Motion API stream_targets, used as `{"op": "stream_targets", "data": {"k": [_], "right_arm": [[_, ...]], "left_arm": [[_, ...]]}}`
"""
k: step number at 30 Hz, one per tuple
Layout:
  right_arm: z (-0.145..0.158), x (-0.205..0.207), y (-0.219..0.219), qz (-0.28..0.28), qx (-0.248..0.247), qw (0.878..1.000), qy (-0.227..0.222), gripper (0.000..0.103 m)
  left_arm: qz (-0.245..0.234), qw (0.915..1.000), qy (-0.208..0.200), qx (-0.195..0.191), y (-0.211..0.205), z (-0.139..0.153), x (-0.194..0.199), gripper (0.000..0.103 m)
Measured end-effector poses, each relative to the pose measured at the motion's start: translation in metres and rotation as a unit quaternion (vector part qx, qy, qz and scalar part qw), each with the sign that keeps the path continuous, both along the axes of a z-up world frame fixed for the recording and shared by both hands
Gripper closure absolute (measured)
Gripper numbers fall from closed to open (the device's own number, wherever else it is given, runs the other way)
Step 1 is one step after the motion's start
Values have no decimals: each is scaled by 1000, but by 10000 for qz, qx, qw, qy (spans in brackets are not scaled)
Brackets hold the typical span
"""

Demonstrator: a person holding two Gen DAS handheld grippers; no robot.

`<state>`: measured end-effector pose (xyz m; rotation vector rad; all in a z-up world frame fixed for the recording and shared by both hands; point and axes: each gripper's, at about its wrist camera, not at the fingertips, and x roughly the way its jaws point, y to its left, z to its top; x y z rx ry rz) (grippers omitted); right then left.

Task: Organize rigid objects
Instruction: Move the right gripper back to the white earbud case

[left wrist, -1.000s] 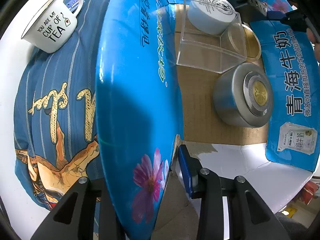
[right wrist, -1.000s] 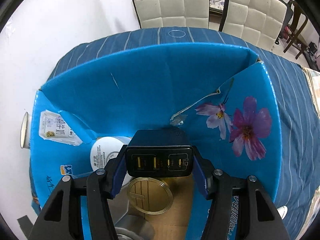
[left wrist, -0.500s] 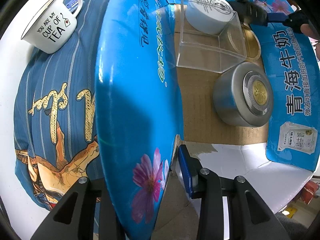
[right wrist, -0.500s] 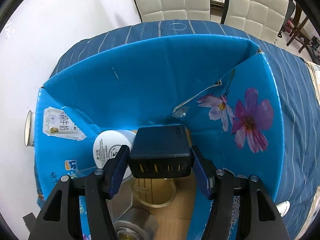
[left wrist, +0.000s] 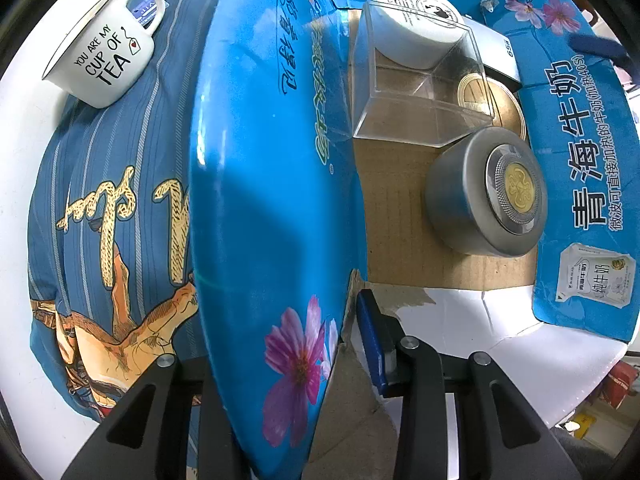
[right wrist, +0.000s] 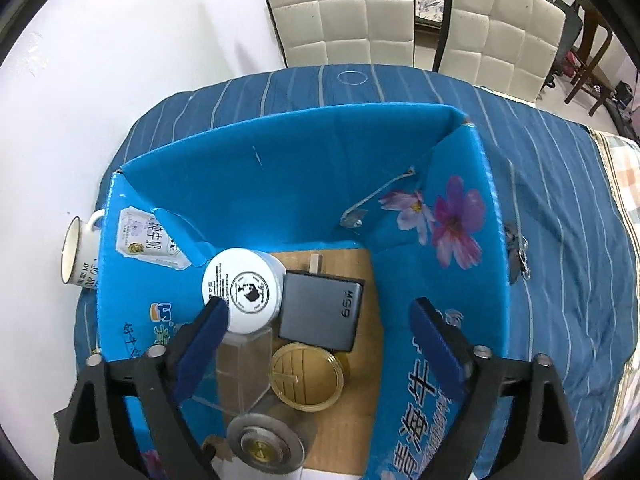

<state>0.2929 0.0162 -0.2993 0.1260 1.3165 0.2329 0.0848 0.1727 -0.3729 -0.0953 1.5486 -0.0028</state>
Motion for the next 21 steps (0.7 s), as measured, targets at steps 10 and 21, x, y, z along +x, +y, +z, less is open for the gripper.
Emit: {"op": "stream_targets", "data": {"k": [10,21], "right_arm": [[25,-39,-17,51,62,9999,-70,0],[56,-81,-42,120,587,9981,-140,0]], "left_arm": [[16,10000,-6,27,-1,1,-1,70],[80,9999,48,37,0,0,2,70]]}}
